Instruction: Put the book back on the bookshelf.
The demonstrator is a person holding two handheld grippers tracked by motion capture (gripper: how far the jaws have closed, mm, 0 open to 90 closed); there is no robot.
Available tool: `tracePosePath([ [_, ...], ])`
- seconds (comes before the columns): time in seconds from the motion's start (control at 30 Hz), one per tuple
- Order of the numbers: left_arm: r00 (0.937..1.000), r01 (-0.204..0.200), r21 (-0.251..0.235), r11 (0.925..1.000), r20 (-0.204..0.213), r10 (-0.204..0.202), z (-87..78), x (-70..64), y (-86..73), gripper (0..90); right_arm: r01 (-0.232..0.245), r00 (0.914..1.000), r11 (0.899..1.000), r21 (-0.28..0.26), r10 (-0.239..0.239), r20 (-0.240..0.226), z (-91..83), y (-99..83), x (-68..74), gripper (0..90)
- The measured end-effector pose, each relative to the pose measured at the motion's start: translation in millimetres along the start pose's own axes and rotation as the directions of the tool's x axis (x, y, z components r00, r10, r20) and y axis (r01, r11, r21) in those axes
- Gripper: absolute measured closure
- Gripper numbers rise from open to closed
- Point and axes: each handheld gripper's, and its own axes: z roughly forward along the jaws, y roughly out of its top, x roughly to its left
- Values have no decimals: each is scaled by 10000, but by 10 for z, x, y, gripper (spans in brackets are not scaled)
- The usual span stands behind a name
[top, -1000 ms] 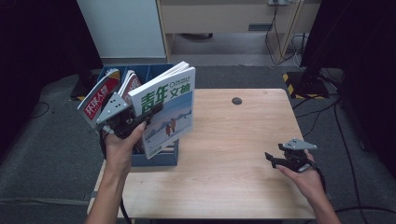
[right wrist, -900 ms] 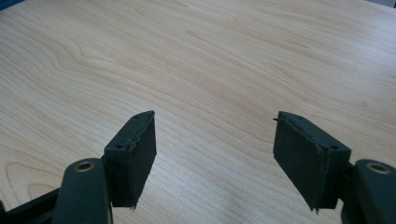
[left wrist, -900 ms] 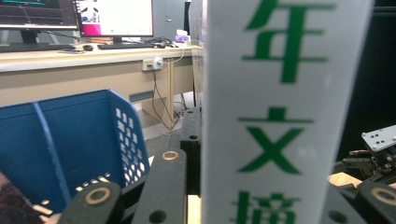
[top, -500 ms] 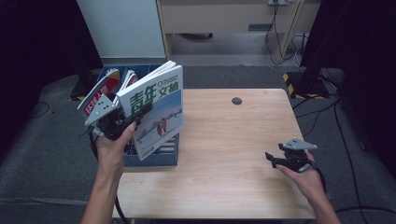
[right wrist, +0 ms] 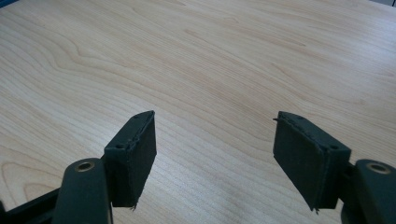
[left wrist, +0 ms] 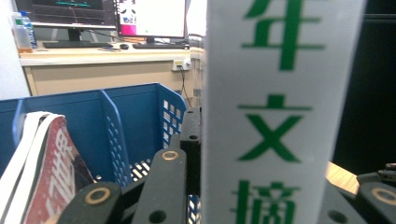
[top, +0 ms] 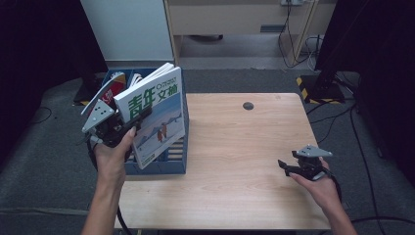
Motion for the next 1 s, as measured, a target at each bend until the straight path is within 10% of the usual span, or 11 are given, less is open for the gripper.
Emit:
tracePosePath([
  [1.0, 9922, 114, 368, 9993, -1246, -68, 255, 34, -63, 736, 29, 10000, 10000, 5, -29, -62, 0, -21, -1, 307],
])
